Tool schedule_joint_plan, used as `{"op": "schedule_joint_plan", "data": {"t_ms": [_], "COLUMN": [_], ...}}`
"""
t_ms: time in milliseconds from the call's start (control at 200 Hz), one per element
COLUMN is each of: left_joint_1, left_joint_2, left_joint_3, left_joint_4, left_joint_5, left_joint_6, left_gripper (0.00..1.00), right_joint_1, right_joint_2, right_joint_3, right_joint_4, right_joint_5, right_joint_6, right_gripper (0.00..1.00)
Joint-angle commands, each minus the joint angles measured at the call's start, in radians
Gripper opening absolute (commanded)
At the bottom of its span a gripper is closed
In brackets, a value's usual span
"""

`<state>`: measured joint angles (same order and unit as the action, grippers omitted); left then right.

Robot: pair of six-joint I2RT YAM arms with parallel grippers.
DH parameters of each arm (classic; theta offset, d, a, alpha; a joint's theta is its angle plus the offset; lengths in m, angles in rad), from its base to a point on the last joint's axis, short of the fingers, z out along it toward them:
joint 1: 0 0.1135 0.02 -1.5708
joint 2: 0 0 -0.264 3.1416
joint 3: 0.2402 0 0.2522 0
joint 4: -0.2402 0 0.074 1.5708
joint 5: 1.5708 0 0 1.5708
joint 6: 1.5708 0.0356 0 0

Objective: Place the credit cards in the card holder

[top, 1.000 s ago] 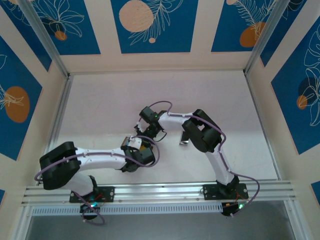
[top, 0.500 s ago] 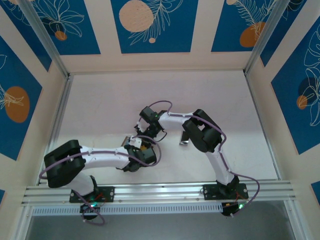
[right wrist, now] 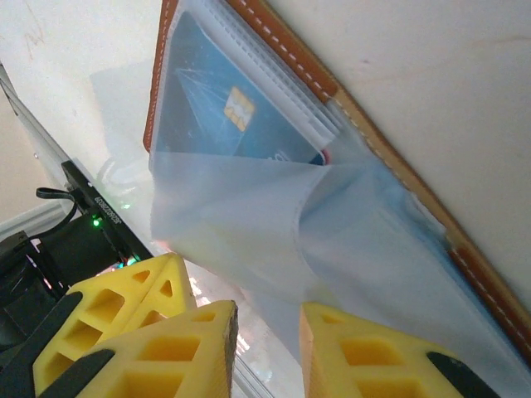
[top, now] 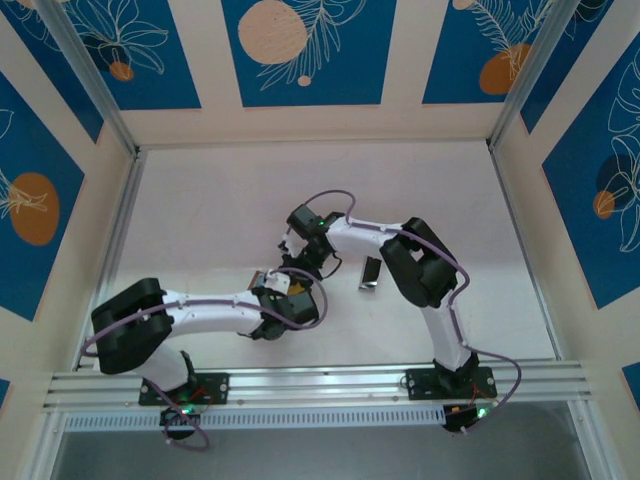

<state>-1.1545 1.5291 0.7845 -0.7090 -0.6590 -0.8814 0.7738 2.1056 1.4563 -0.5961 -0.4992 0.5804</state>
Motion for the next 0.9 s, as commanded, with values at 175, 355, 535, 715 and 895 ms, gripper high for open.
{"op": "schedule_joint_plan", "data": {"t_ms": [175,355,535,715,895], "left_joint_1": [-0.011,-0.01,-0.002,0.042,0.069], "left_joint_2": [0.016,0.023,0.015,-0.04,-0.092], "left_joint_3": [0.058,0.102,0.094,0.021,-0.024], "left_joint_4": [0.058,0.063,0.116,0.197,0.198], "left_joint_5": [0.067,0.092,0.159,0.228,0.222], "left_joint_6": [0.047,0.055,0.016,-0.054,-0.094], "left_gripper": [0.0,0.0,0.0,0.0,0.0], "right_joint_1": [-0.061,-0.119,-0.09,-0.072,-0.068], "right_joint_2": [-0.135,-0.206,-0.219,-0.188,-0.191], "right_joint_3": [-0.071,-0.155,-0.172,-0.191,-0.201], "right_joint_4": [-0.013,0.011,-0.001,0.033,0.038], "right_joint_5": [0.012,0.029,0.062,0.058,0.081], "right_joint_6": [-0.014,0.002,-0.001,0.034,0.042], "right_gripper": [0.27,0.27,0.27,0.27,0.27]}}
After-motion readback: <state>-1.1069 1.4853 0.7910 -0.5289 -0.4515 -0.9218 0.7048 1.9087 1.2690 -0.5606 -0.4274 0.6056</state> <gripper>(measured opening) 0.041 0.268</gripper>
